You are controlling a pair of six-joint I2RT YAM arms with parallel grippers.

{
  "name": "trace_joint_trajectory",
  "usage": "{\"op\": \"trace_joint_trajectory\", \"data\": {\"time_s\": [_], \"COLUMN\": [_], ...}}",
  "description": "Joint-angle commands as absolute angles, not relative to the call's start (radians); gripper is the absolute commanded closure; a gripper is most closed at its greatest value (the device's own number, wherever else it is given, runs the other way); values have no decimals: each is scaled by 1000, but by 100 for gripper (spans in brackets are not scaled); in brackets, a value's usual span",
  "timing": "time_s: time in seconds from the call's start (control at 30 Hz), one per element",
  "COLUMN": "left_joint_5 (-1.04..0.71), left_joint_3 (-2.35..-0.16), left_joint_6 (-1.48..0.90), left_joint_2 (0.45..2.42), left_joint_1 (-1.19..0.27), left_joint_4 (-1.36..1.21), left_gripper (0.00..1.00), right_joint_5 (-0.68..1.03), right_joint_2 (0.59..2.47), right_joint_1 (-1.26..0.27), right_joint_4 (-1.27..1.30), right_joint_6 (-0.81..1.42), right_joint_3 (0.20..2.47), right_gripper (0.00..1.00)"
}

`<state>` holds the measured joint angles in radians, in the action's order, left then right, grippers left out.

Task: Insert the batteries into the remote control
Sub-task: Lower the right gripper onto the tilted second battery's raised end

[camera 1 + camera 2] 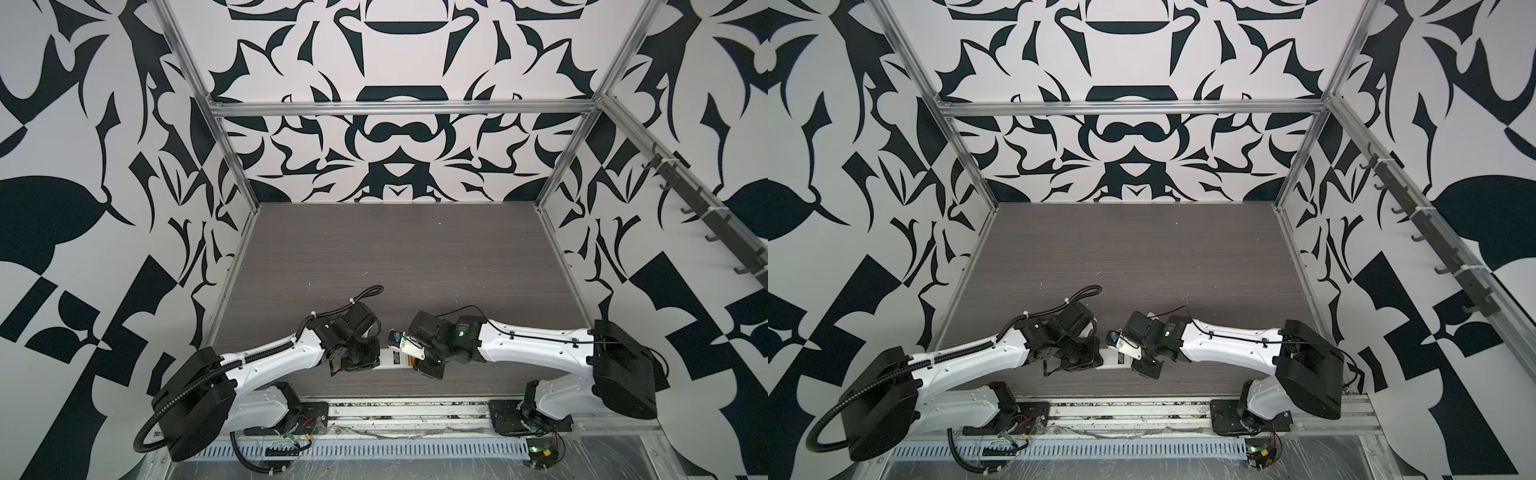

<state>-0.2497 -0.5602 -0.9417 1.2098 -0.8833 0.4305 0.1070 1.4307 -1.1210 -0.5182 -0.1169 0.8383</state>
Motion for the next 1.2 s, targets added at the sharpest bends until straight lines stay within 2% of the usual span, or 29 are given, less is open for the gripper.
{"op": "trace_joint_trajectory", "data": {"time_s": [0.0,1.17], "left_joint_5": [-264,-286], "left_joint_3": [-549,-523], "left_joint_6": [-947,-959], "left_joint_2": [1192,1164], "left_joint_1": [-877,-851], "left_joint_4": [417,413], "left_gripper": [91,93], "right_joint_5": [90,8], "right_joint_2": [1440,1528], "right_joint_1": [-1127,-1143], "right_joint_4": [-519,-546], "right_joint_6": [-128,-151], "right_joint_3": [881,919], "right_gripper": [64,70]}}
